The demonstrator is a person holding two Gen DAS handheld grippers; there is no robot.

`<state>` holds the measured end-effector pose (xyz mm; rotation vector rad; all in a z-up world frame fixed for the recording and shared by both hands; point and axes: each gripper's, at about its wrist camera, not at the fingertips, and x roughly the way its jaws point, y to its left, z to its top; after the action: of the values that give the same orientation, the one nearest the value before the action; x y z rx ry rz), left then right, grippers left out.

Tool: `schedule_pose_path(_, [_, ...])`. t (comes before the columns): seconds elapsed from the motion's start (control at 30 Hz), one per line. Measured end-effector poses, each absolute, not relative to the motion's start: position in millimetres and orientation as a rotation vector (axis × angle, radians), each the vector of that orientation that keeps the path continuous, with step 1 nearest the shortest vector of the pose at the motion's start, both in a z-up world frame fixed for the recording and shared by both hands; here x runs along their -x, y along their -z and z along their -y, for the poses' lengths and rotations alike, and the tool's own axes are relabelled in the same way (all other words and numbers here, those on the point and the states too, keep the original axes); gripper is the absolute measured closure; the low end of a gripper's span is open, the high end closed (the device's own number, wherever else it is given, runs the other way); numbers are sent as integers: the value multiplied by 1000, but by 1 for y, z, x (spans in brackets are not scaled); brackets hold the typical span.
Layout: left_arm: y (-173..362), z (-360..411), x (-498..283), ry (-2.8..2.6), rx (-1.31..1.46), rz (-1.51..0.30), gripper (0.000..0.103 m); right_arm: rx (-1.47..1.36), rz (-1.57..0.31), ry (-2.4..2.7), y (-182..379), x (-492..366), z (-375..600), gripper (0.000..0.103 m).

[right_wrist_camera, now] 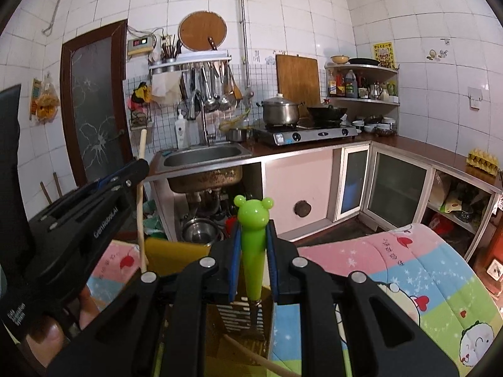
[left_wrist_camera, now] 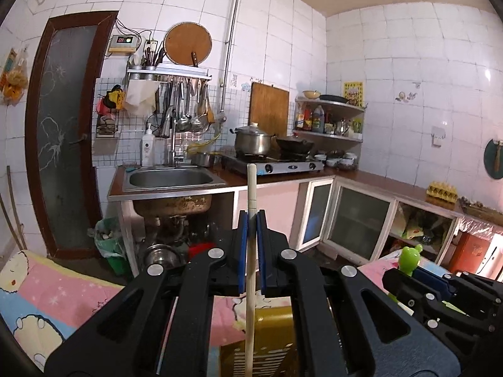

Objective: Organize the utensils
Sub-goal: 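Carry the frog fork and chopstick over the holder and lower them in, then open the right tool releasing the frog fork while the left tool releases its chopstick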

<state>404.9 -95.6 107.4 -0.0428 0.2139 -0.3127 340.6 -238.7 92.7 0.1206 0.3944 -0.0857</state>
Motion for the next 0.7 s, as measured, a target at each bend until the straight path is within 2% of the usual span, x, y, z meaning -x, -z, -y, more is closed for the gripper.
schedule_pose_path(0.17, [-107,82,-396,280,35,-252,98,-104,-424,95,-88,-335,240,85])
schedule_pose_path(0.23, [-111,74,-388,269,31,-262,92,-95,-434,99,-91,-332,239,81])
schedule_pose_path(0.3, [-117,64,-374,252,26,-267,69,-86,-421,118,-99,-323,239,52])
schedule_pose_path(0.4, [-126,49,-349,211,8,-255,44,-72,-406,124,-113,-304,239,49])
schedule_pose_path(0.47, [-130,35,-330,189,2,-263,34,-70,-403,130,-120,-288,240,49])
schedule_pose_path(0.5, [-131,31,-324,185,3,-270,25,-73,-403,131,-123,-281,240,48])
schedule_pose_path(0.6, [-131,14,-297,158,6,-289,5,-91,-417,126,-123,-253,242,40])
schedule_pose_path(0.7, [-124,4,-273,142,-7,-305,5,-98,-449,129,-113,-229,240,33])
